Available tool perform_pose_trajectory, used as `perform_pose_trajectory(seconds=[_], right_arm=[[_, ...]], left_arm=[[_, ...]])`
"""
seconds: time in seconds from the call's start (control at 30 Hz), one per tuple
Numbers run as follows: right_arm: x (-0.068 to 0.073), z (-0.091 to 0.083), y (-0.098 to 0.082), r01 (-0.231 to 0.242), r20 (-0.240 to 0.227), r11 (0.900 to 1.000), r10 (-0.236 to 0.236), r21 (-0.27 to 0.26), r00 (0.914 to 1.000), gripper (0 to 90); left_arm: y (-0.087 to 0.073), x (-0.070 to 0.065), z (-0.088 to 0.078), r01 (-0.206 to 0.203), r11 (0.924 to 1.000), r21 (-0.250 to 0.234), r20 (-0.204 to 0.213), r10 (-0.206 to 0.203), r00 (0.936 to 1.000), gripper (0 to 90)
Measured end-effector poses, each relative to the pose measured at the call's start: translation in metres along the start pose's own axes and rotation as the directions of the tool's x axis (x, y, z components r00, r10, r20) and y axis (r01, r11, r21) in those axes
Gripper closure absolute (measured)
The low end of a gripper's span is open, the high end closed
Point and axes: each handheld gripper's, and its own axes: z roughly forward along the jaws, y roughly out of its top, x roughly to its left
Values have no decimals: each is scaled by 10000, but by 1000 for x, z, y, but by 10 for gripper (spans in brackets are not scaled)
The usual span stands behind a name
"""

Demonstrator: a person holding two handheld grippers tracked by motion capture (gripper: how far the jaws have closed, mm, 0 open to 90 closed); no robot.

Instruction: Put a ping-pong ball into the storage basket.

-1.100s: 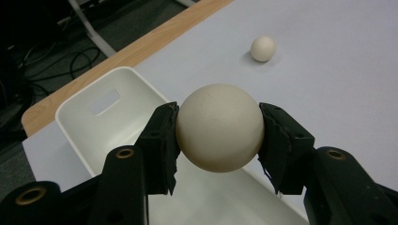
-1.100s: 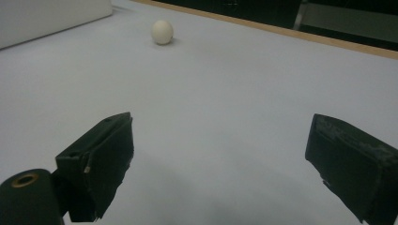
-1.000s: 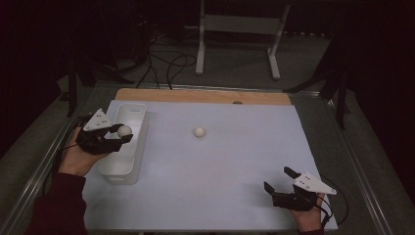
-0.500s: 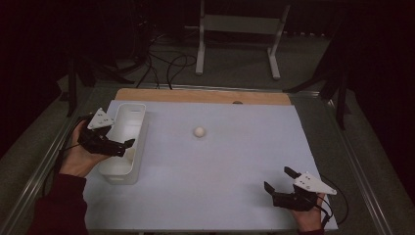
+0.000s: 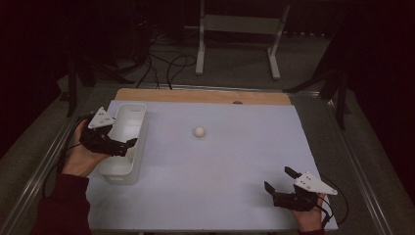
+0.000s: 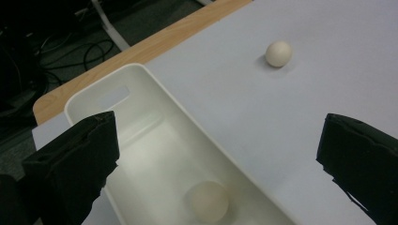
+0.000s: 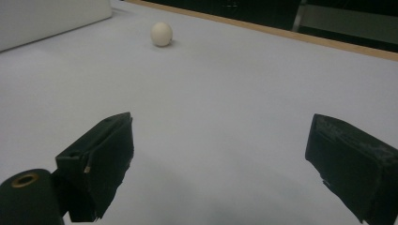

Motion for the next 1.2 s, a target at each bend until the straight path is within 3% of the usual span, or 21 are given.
perform_pose_trajectory(seconds=[0.7,1.2], right_arm=[[-3,-8,-3,-184,201,9998,184,-9,9996,80],[0,3,-1,21,-36,9999,-20,135,10000,80]], left_arm=[[18,-10,16,14,9989,-460,503,9,9987,0],[30,-18,24,-36,9973,-738,858,100,9963,0]])
